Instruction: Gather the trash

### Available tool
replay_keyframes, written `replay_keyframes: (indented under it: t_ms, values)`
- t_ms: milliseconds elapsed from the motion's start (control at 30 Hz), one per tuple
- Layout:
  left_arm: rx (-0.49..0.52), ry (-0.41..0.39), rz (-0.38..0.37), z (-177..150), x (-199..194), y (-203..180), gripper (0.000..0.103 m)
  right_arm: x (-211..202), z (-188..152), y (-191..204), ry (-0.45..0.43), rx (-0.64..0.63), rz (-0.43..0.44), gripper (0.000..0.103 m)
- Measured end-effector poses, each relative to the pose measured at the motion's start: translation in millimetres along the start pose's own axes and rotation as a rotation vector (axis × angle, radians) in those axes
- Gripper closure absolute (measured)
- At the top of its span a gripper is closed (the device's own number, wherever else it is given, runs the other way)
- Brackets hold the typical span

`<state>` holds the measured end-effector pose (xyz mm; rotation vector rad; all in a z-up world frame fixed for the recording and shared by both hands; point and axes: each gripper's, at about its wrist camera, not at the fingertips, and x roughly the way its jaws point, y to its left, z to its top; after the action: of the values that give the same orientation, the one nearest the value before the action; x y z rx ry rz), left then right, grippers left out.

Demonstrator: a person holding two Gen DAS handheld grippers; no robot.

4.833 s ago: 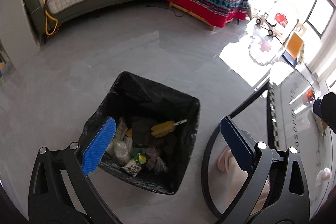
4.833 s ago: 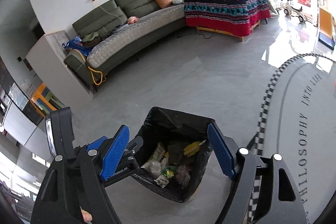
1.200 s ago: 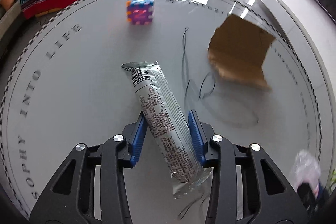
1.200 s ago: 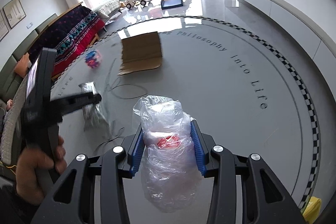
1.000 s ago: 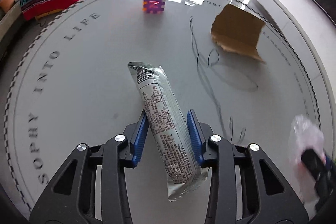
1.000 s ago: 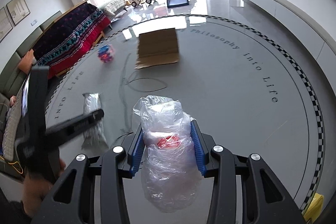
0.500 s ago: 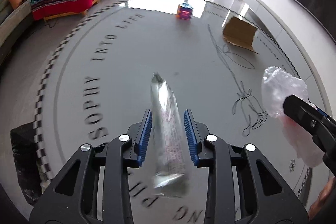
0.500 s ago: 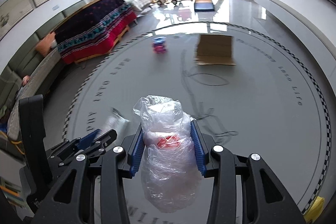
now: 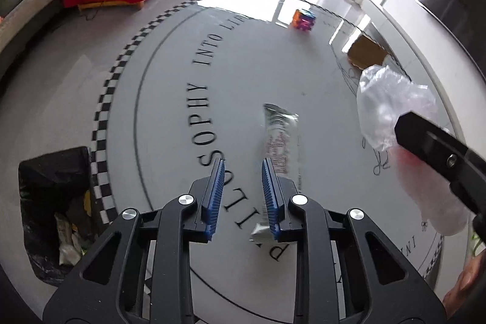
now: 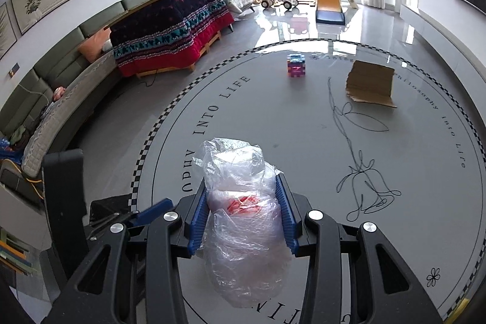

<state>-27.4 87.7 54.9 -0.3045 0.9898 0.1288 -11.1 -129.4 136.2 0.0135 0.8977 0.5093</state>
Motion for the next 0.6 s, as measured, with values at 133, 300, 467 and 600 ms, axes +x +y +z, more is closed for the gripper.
replay_keyframes:
  t_ms: [133,300,467,600]
  values:
    - [0.023,0.044,0.004,0.3,17.4,-16.1,0.029,-3.8,-0.4,-15.5,-0.009,0.033,-0.013,0.06]
    - [0.051,0.018,0.046,-0.4,28.9,-27.9,0.015,-3.8,-2.8,-33.5,-0.008,0.063,-0.018,0.06]
    - [0.104,0.033,0.102,2.5,49.3,-41.8,0.015,2.3,-3.3,-47.4,0.002,0.079,-0.013,0.06]
    - [0.125,0.039,0.142,1.6,60.3,-48.8,0.023,7.9,-3.0,-55.8,0.008,0.09,-0.009,0.06]
